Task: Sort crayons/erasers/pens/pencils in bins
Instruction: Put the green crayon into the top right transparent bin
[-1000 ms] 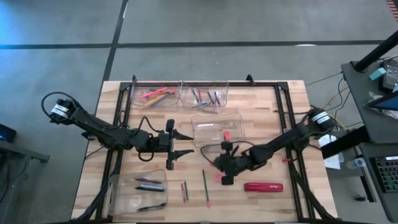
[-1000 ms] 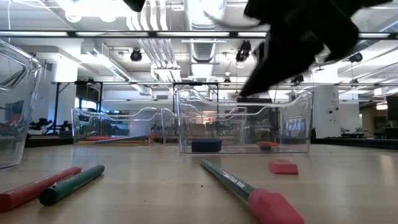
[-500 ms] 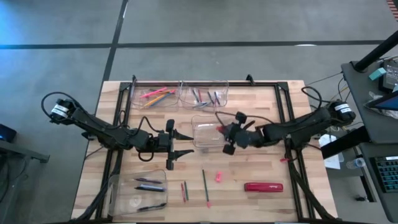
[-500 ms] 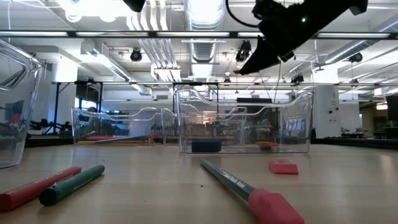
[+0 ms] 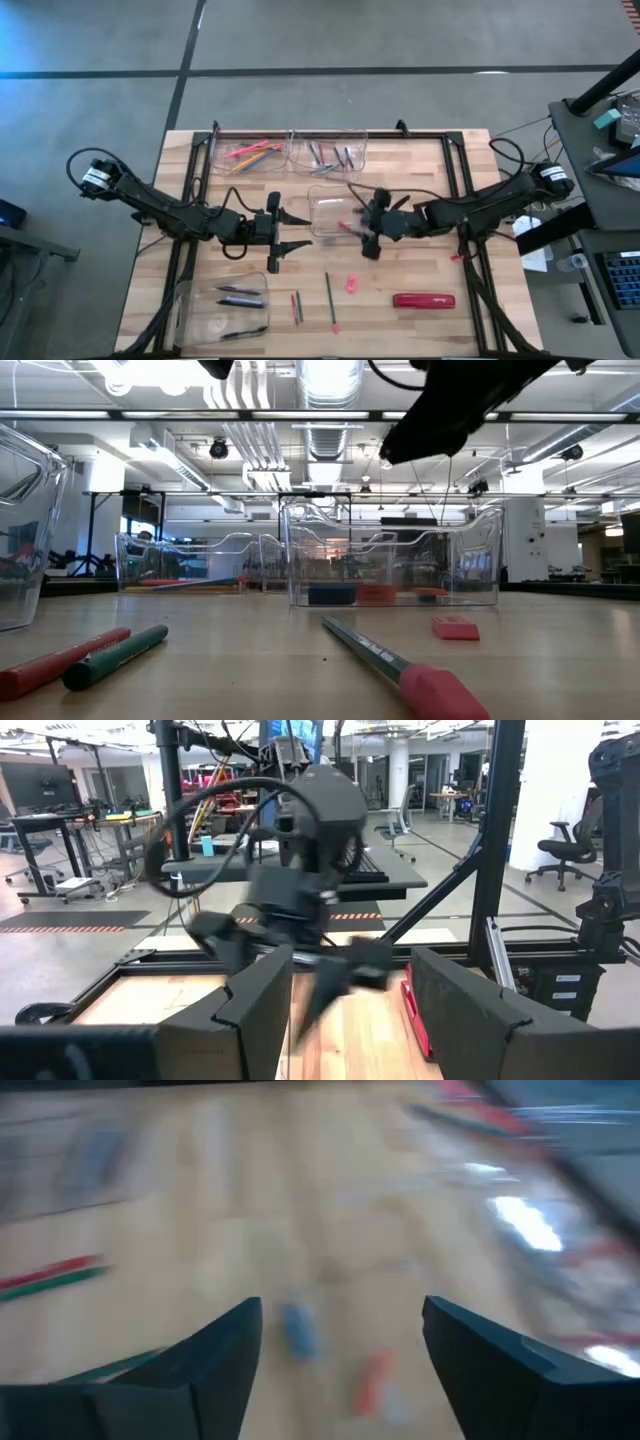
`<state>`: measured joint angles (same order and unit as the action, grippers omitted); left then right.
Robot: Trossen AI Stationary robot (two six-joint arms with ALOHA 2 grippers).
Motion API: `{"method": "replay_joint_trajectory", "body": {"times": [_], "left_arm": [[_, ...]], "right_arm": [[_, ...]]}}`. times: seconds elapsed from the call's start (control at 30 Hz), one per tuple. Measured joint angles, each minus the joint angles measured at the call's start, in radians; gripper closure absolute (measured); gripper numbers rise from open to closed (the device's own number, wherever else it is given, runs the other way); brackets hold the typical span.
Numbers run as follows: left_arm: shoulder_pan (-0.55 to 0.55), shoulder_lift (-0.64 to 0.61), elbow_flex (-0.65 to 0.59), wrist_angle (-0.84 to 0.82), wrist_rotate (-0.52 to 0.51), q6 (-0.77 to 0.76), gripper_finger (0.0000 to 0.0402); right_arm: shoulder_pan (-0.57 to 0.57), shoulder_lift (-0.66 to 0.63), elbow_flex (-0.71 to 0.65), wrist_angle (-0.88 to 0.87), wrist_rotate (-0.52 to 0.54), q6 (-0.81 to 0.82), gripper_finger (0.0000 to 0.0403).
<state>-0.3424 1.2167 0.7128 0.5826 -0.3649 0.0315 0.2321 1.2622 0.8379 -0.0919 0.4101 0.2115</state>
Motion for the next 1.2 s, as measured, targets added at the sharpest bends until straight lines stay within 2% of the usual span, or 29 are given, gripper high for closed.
{"method": "replay_joint_trajectory", "body": {"times": [0.1,0.23,0.33,0.43,0.57,0.67,0.77,1.03,1.2], "left_arm": [[0.0,0.0,0.0,-0.001,0.0,0.0,0.0212],[-0.004,0.0,0.0,-0.018,0.0,-0.004,0.0212],[-0.015,0.001,0.015,-0.093,0.0,-0.026,0.0212],[-0.026,0.001,0.068,-0.228,0.001,-0.068,0.0212],[-0.04,0.016,0.158,-0.521,0.006,-0.148,0.0212],[-0.059,0.051,0.217,-0.729,0.051,-0.254,0.0212],[-0.094,0.126,0.249,-0.832,0.099,-0.312,0.0212],[-0.168,0.379,0.324,-0.839,0.181,-0.159,0.0212],[-0.168,0.471,0.367,-0.839,0.236,-0.098,0.0212]], "right_arm": [[0.063,0.01,0.0,0.04,-0.095,0.001,0.0133],[0.174,0.05,-0.003,0.087,-0.101,0.014,0.0135],[0.248,0.099,-0.003,0.117,-0.097,0.005,0.0142],[0.297,0.139,-0.001,0.125,-0.095,0.004,0.0148],[0.32,0.152,0.008,0.111,-0.068,0.014,0.0154],[0.32,0.13,0.008,0.082,-0.059,0.023,0.0154],[0.32,0.097,0.008,0.071,-0.026,0.023,0.0152],[0.32,0.041,0.008,0.071,-0.004,0.024,0.0156],[0.327,0.053,0.008,0.068,0.003,0.024,0.0157]]}}
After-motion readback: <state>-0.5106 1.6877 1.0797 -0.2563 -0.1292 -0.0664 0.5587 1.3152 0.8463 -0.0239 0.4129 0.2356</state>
